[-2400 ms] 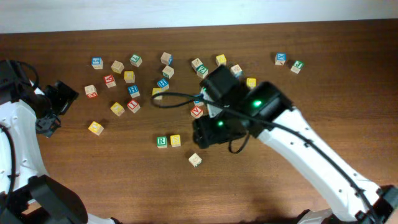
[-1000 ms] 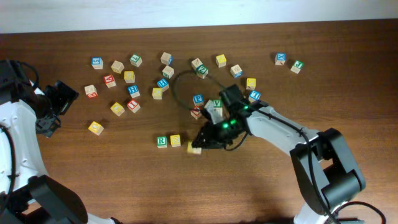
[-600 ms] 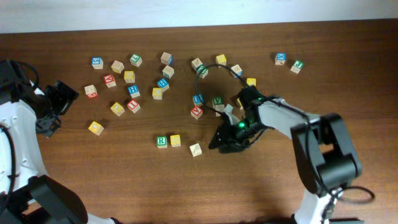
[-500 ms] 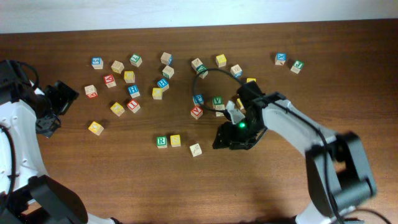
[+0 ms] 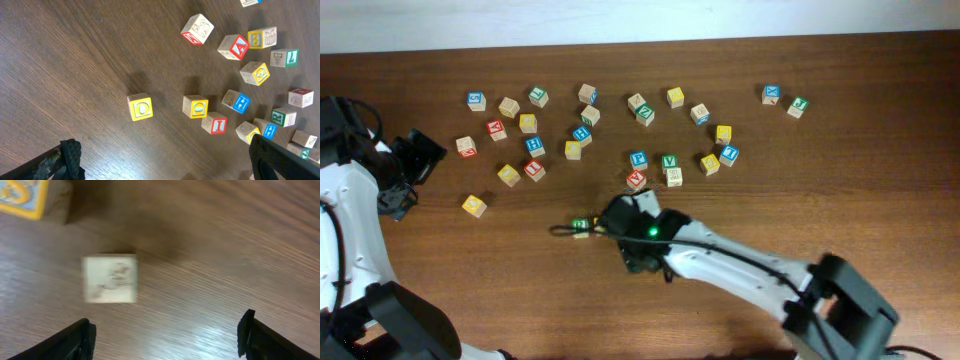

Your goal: Spell out RSS

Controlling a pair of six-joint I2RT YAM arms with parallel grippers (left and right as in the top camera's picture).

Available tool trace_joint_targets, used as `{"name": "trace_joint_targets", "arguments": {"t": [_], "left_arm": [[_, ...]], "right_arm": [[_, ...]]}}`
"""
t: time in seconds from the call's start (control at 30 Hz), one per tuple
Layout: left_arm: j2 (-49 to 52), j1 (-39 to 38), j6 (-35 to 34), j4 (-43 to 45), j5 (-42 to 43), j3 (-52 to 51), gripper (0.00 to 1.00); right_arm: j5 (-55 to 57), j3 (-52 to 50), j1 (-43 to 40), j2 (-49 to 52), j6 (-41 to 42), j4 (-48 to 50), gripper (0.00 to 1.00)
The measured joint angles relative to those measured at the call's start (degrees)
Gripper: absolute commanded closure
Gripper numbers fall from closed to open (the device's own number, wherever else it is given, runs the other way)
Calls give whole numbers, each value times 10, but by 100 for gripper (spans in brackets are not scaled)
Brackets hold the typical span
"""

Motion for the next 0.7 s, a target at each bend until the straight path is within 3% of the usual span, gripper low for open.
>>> {"name": "trace_joint_targets", "arguments": {"t": [0.17, 0.3, 0.63, 0.7], "left_arm": [[0, 0, 0, 0, 0, 0, 1], [0, 0, 0, 0, 0, 0, 1], [0, 0, 0, 0, 0, 0, 1], [0, 0, 0, 0, 0, 0, 1]], "right_arm": [[-3, 0, 17, 14, -4, 43, 17], [-12, 0, 17, 33, -5, 86, 39], [-20, 0, -10, 69, -6, 114, 50], [-22, 0, -10, 70, -7, 126, 62]]}}
